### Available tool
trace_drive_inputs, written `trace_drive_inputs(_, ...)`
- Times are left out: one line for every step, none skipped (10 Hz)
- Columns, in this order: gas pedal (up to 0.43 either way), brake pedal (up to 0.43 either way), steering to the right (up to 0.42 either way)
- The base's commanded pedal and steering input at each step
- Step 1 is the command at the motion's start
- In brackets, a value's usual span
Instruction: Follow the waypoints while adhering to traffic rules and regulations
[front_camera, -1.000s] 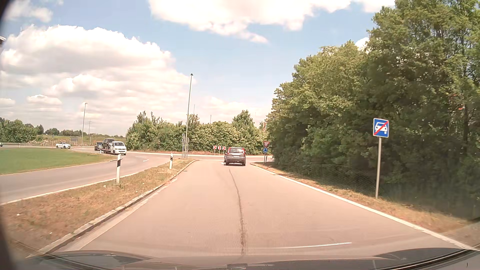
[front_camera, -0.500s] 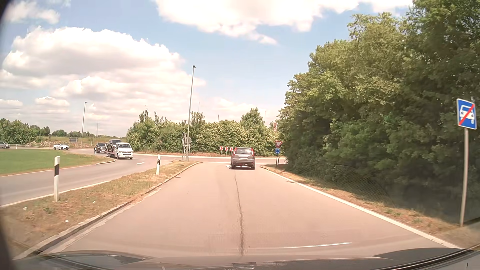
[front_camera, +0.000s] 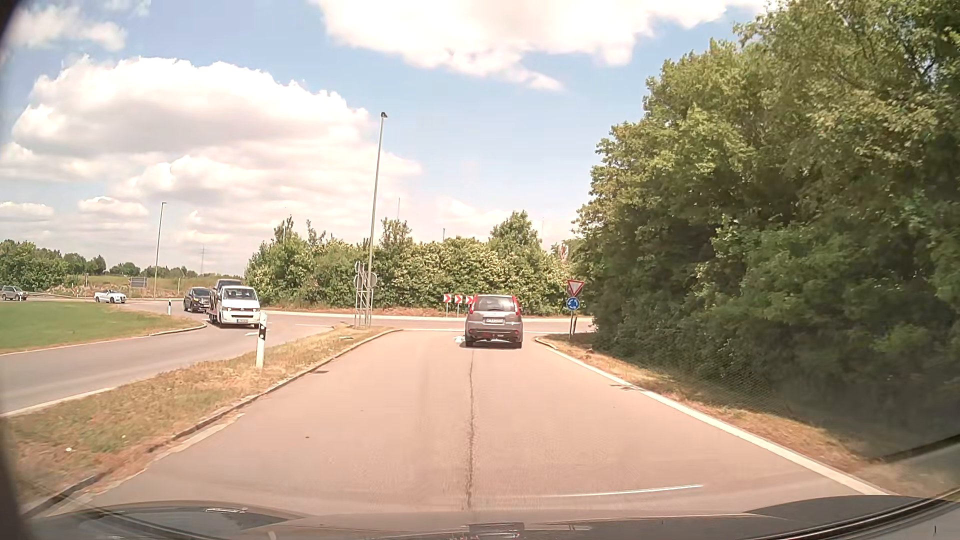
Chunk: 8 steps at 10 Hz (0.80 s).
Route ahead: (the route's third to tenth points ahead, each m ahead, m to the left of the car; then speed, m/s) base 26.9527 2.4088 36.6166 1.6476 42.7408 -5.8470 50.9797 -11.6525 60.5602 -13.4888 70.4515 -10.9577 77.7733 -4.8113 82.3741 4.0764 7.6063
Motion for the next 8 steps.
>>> trace_drive_inputs(0.0,0.25,-0.018)
trace_drive_inputs(0.0,0.262,-0.018)
trace_drive_inputs(0.0,0.256,-0.019)
trace_drive_inputs(0.0,0.274,-0.02)
trace_drive_inputs(0.0,0.28,-0.021)
trace_drive_inputs(0.0,0.28,-0.021)
trace_drive_inputs(0.0,0.28,-0.022)
trace_drive_inputs(0.0,0.287,-0.022)
